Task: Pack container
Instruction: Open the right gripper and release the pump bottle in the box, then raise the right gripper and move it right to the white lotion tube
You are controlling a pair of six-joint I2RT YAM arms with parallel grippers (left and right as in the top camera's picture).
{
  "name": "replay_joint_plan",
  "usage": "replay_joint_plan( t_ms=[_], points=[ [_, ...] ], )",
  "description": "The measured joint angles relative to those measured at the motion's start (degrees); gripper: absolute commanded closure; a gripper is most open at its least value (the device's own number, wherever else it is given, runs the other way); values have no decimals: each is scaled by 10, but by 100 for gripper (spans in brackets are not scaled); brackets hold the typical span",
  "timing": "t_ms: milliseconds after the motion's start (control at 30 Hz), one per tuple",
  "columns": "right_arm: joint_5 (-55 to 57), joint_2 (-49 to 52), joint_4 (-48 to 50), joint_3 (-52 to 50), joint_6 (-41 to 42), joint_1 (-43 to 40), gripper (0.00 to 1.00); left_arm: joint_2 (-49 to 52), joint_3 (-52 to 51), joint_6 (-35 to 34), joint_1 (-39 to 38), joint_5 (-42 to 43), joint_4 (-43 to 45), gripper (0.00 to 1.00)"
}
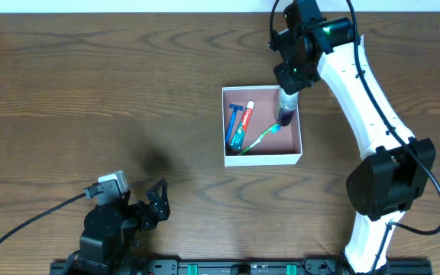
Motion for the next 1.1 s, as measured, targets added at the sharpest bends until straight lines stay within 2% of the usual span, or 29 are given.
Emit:
replay_joint_plan(
  t_ms=[133,500,767,967,1100],
  points=[
    [0,-3,-3,1,2,0,54,0,0,0,0,0,0,2],
    [0,-13,-9,7,8,0,50,0,0,0,0,0,0,2],
    [0,-18,-14,7,54,0,46,0,0,0,0,0,0,2],
    [0,-60,-7,19,91,-2,38,0,0,0,0,0,0,2],
    [6,-123,10,43,109,-10,40,0,0,0,0,0,0,2]
  ],
)
